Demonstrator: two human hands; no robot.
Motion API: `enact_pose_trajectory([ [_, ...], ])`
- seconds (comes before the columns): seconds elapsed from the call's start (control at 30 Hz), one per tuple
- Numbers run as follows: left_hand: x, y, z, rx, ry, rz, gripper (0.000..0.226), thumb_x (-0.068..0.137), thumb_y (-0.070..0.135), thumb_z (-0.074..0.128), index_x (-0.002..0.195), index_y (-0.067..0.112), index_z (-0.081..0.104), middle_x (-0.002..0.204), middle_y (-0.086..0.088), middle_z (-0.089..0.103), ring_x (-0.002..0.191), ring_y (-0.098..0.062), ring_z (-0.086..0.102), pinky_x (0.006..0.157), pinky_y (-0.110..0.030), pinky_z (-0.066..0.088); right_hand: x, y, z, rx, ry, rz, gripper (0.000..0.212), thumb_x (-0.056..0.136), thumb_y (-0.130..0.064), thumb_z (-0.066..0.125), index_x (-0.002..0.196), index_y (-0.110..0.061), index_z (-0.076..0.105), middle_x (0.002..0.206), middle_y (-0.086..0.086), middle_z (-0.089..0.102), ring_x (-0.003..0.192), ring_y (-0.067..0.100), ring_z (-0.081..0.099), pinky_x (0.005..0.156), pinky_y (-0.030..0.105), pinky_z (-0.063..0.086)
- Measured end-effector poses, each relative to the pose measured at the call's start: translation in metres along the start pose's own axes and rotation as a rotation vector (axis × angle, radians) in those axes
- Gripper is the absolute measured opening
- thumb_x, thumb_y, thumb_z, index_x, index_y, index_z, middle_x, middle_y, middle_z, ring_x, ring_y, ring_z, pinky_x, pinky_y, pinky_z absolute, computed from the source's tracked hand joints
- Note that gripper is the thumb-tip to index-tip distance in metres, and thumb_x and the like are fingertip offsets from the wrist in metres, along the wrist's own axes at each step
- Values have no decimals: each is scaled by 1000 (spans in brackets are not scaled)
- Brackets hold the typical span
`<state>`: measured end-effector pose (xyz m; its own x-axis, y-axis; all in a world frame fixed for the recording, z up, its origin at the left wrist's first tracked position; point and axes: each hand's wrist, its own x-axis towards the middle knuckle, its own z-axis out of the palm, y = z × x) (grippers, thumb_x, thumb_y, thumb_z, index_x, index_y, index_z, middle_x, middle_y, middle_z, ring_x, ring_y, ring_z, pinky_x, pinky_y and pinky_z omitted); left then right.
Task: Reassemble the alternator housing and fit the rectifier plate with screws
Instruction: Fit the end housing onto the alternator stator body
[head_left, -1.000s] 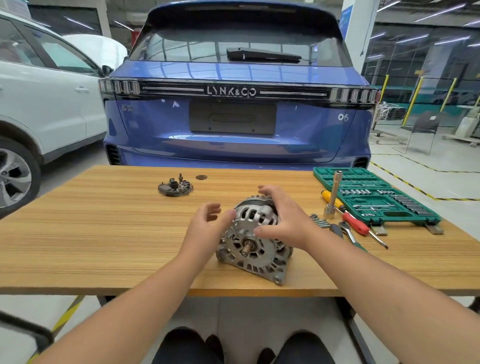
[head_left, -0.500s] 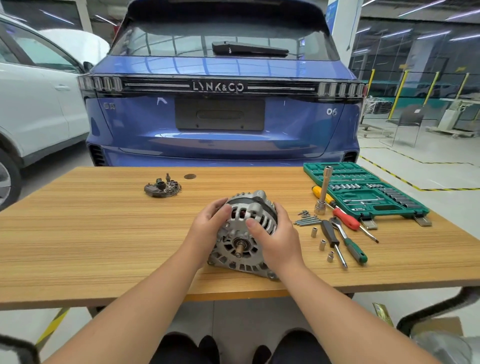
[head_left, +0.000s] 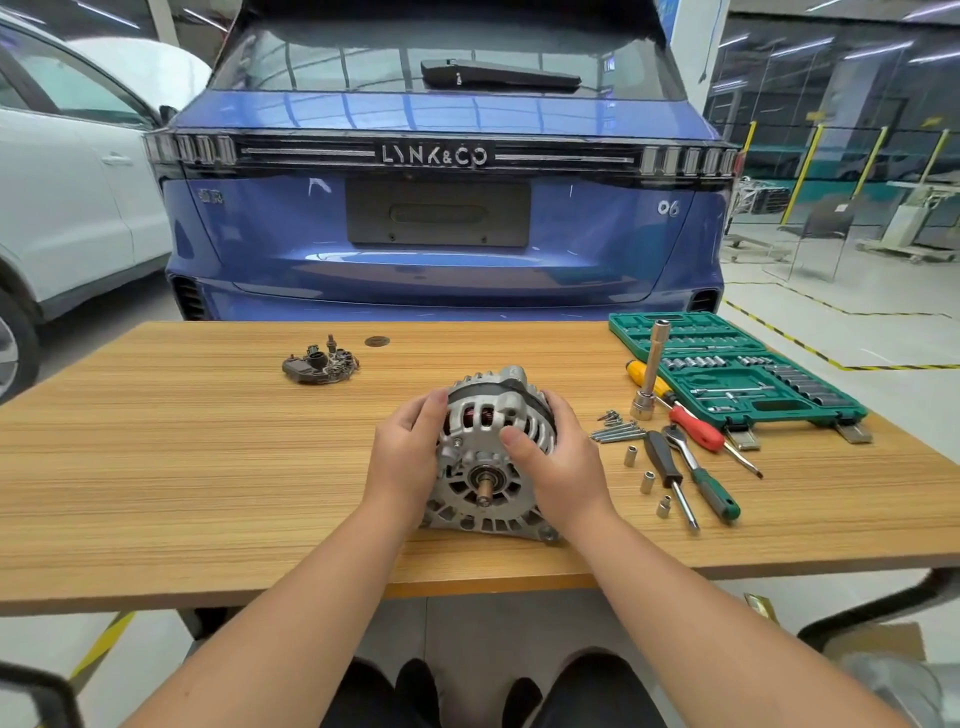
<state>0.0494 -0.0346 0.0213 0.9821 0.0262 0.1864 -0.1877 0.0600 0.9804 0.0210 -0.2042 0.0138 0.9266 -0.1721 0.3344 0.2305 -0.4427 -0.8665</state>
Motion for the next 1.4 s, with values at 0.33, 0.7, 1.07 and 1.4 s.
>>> enact_pose_trajectory([
  [0.33, -4, -22, -24, 18, -310, -67, 83, 56, 97, 60, 133, 72, 41, 132, 36, 53, 114, 12, 59, 86, -21, 57, -8, 24, -5, 72, -110, -31, 114, 62, -97, 52, 157, -45, 16, 157, -10, 38, 145, 12, 36, 116, 52, 36],
  [0.7, -11, -11, -23, 137, -149, -85, 69, 68, 85, 56, 133, 66, 46, 149, 6, 53, 132, -19, 52, 106, -47, 49, -1, 22, -15, 51, -143, -123, 93, 75, -92, 47, 150, -38, 38, 136, -21, 59, 128, -3, 53, 106, 35, 48],
  [1.07, 3, 18, -15, 20, -66, -416, 67, 73, 82, 67, 115, 31, 71, 98, -2, 80, 88, -30, 78, 72, -48, 64, 24, -8, -20, 190, -242, 220, 109, 57, -97, 52, 141, -27, 58, 133, -6, 65, 126, 20, 57, 111, 51, 42],
  [1.4, 20, 23, -10, -82, -67, -553, 73, 74, 74, 74, 114, 12, 71, 97, -13, 79, 85, -35, 78, 77, -46, 62, 46, -4, -16, 166, -201, 330, 81, 84, -80, 52, 143, -24, 55, 142, -5, 56, 113, 16, 46, 91, 38, 37],
])
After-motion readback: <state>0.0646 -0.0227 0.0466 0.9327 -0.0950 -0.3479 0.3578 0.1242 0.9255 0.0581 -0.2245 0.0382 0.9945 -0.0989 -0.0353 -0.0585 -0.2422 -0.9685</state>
